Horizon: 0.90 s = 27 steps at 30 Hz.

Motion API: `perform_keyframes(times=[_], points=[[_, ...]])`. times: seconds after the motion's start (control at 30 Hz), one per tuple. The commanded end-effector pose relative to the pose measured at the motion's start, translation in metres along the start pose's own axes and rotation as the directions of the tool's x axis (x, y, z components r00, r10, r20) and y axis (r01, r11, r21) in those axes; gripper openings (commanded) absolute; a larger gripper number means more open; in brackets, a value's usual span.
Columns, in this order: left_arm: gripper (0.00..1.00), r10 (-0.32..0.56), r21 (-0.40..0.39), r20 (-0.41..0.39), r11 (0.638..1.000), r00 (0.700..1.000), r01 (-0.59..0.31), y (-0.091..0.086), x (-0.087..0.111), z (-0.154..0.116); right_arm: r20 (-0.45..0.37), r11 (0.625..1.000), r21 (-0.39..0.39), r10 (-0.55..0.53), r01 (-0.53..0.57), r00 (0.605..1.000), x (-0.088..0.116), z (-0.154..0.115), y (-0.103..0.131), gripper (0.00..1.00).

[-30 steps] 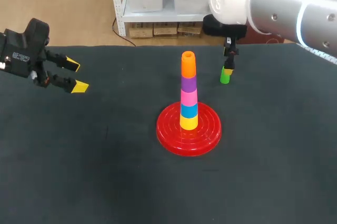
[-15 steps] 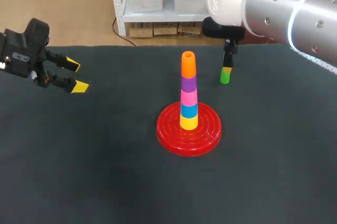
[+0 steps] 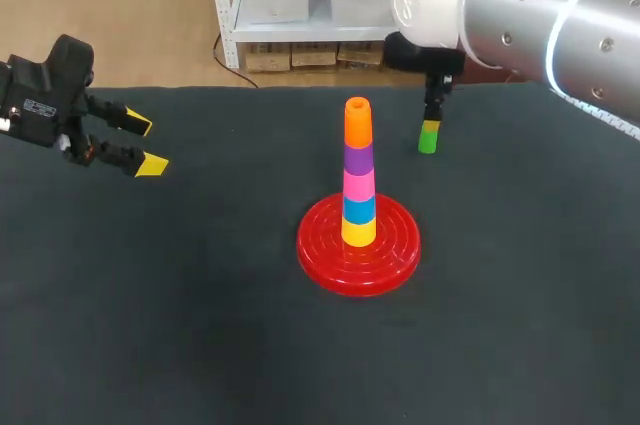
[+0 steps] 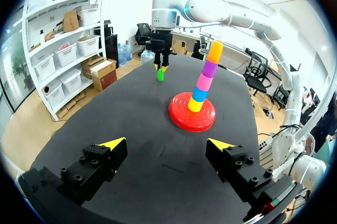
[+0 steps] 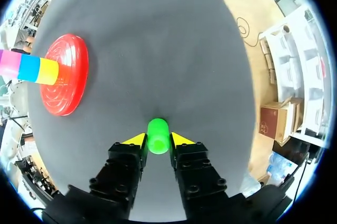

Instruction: Pick up and stack the cylinders on the red base in this order: pink,purple,orange,green

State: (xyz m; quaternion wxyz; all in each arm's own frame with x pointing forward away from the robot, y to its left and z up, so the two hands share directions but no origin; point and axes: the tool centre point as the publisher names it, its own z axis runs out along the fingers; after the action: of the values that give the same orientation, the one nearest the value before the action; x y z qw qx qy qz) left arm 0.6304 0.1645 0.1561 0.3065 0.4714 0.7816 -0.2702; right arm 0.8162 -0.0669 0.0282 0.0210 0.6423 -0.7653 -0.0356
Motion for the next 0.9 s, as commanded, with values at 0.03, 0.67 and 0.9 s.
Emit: perform_keyframes(times=[0.03,0.67,0.9], points=[[1.00,0.003,0.000,0.003,1.000,1.000,-0.003,0.000,0.002,0.000,0.007,0.997,0.052,-0.052,0.052,0.999,-0.003,-0.041,0.012,0.00],[1.00,0.003,0.000,0.003,1.000,1.000,-0.003,0.000,0.002,0.000,-0.091,0.682,0.327,-0.666,0.654,0.741,-0.061,-0.223,0.143,0.00],[1.00,0.003,0.000,0.003,1.000,1.000,-0.003,0.000,0.002,0.000,-0.058,0.652,0.348,-0.702,0.673,0.710,-0.060,-0.243,0.170,0.00]])
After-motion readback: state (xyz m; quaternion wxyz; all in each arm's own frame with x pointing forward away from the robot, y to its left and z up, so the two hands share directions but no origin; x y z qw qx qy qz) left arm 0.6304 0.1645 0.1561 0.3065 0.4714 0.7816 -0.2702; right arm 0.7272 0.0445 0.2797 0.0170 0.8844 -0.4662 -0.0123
